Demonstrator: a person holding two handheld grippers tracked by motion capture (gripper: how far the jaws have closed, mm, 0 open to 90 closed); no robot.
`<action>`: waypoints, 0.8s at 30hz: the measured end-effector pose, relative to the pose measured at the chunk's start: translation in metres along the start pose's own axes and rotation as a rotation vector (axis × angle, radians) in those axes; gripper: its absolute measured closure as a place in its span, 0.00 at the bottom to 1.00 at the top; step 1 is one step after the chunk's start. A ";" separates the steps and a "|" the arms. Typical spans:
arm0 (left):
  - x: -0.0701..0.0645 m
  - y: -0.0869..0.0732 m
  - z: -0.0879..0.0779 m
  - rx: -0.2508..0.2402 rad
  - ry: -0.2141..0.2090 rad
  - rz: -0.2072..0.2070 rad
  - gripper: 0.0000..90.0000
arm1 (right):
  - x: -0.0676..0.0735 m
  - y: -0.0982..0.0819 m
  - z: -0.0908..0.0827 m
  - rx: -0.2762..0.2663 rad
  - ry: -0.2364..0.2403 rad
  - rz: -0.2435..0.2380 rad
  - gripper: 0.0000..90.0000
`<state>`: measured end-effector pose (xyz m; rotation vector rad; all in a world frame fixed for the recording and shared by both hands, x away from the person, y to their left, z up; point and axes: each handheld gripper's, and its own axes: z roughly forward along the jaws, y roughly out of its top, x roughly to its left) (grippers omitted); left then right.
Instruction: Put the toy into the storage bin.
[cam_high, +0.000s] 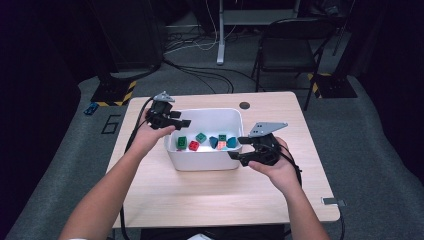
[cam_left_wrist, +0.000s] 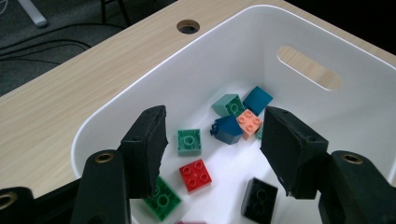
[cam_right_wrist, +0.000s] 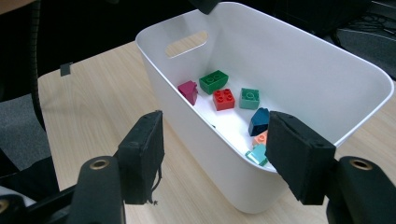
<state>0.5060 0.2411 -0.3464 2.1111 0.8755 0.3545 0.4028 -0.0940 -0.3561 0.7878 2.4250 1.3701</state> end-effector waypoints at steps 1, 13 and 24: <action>0.000 -0.003 -0.004 0.003 -0.002 -0.003 0.44 | 0.000 0.000 0.001 0.000 0.002 -0.001 0.40; 0.002 -0.049 -0.031 -0.016 0.022 -0.002 0.43 | 0.002 -0.001 0.005 0.016 0.004 -0.006 0.40; 0.009 -0.094 -0.037 -0.095 0.004 -0.060 0.41 | -0.007 -0.003 0.000 0.015 -0.028 0.025 0.40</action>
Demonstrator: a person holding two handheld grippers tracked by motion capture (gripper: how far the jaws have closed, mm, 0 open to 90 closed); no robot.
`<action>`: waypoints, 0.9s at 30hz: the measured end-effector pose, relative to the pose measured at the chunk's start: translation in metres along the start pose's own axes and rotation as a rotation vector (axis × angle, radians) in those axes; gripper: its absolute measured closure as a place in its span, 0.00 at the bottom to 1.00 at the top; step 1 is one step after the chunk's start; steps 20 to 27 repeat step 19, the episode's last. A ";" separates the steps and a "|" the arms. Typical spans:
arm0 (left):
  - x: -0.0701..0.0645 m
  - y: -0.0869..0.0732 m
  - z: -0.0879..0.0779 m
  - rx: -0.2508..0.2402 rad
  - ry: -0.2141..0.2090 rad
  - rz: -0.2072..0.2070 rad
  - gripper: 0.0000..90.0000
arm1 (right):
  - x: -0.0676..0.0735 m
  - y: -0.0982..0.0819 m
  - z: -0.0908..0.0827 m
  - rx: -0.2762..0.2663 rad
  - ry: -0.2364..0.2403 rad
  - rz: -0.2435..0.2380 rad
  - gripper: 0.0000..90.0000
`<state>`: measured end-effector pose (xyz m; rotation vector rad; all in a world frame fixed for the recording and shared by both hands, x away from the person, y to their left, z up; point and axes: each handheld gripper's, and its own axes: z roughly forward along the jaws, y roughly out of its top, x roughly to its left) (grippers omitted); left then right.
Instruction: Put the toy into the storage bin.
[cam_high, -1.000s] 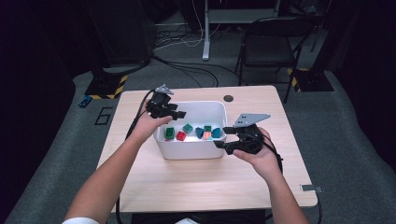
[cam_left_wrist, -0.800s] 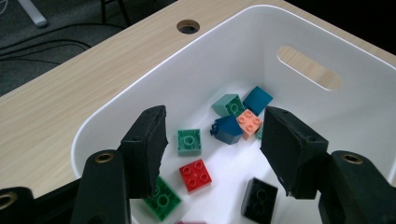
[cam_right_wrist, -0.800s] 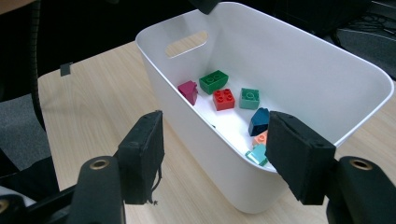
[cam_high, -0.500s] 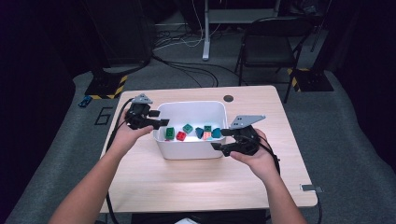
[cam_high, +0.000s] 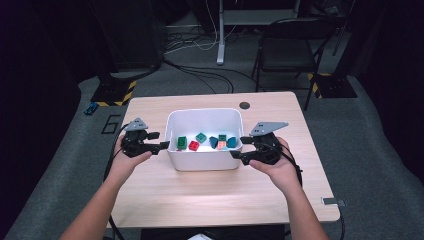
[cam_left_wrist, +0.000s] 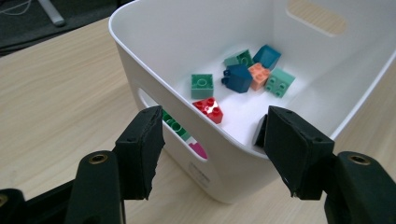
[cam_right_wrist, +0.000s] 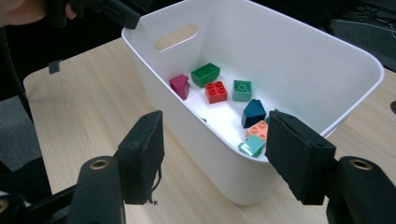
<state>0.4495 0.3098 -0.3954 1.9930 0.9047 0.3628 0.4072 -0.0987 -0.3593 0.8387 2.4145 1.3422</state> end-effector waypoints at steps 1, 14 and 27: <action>0.000 -0.001 -0.002 -0.004 0.001 -0.001 0.41 | 0.000 0.001 -0.001 -0.002 -0.003 0.007 0.40; 0.001 -0.023 -0.032 0.011 0.063 0.040 0.40 | 0.004 -0.039 0.004 0.063 -0.020 0.000 0.40; 0.006 -0.041 -0.035 0.026 0.069 0.031 0.39 | -0.004 -0.059 0.003 0.043 -0.050 0.037 0.39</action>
